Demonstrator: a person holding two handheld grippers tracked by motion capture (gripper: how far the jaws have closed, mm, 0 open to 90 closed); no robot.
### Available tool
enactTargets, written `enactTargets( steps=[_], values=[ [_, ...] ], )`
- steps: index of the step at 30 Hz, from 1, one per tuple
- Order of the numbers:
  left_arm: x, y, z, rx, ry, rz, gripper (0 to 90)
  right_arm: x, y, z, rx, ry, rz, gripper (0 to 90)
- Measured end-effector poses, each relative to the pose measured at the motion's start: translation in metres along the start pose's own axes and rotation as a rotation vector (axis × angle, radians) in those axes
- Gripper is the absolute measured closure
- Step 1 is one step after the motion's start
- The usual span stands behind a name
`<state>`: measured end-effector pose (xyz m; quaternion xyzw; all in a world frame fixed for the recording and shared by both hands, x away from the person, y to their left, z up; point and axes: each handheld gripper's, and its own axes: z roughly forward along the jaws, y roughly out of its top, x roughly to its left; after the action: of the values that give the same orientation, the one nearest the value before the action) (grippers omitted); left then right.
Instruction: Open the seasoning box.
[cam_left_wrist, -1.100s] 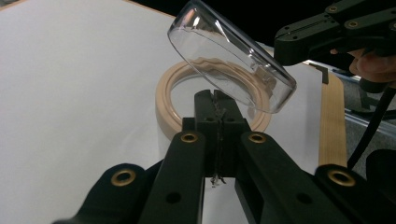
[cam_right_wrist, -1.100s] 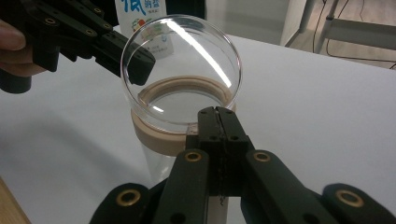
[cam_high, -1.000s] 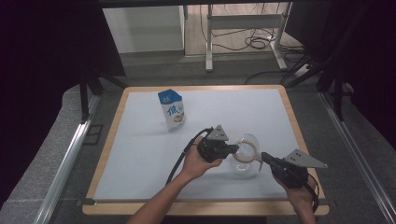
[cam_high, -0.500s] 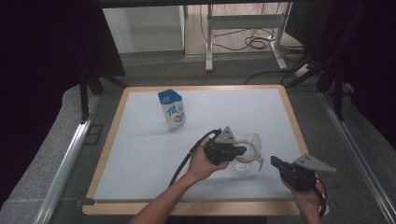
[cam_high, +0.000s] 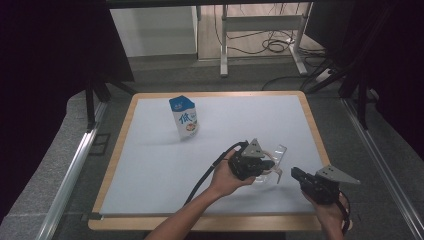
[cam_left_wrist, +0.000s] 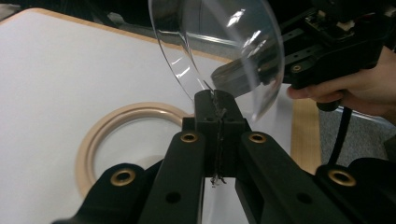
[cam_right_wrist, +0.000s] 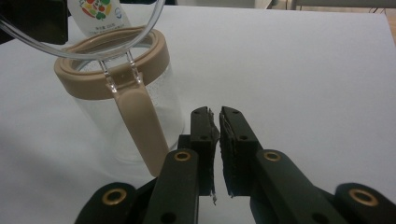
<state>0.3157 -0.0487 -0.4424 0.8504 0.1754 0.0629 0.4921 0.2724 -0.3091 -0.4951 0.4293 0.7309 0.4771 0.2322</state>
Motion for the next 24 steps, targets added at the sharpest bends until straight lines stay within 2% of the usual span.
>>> enactTargets(
  steps=[3,7,10,14,15,17,19,21,24],
  values=[
    [-0.003,0.001,0.001,0.006,-0.002,0.011,90.0,-0.001,-0.001,0.002,0.008,0.000,0.000,83.3],
    [-0.003,0.000,0.003,0.000,-0.002,-0.002,90.0,-0.001,-0.004,0.004,0.019,-0.001,0.005,83.0],
    [-0.002,-0.001,-0.001,0.003,0.005,0.006,89.8,0.000,-0.003,0.005,0.018,0.001,0.004,82.8],
    [0.001,-0.002,-0.008,-0.010,0.020,-0.004,84.4,0.001,-0.003,0.005,0.020,0.004,-0.004,82.3],
    [0.002,-0.004,-0.012,-0.017,0.034,-0.011,81.5,0.001,-0.003,0.005,0.018,0.004,-0.005,81.8],
    [0.006,-0.009,-0.019,-0.021,0.059,-0.038,68.9,0.001,-0.003,0.004,0.015,0.009,-0.008,79.2],
    [0.009,-0.019,-0.028,-0.030,0.122,-0.067,44.5,0.000,-0.003,0.004,0.010,0.009,-0.011,70.7],
    [0.014,-0.032,-0.038,-0.035,0.147,-0.089,34.3,-0.001,-0.004,0.006,0.013,0.003,-0.008,66.8],
    [0.024,-0.054,-0.059,-0.045,0.162,-0.130,27.3,-0.003,-0.006,0.010,0.023,0.007,-0.003,57.9]
  ],
)
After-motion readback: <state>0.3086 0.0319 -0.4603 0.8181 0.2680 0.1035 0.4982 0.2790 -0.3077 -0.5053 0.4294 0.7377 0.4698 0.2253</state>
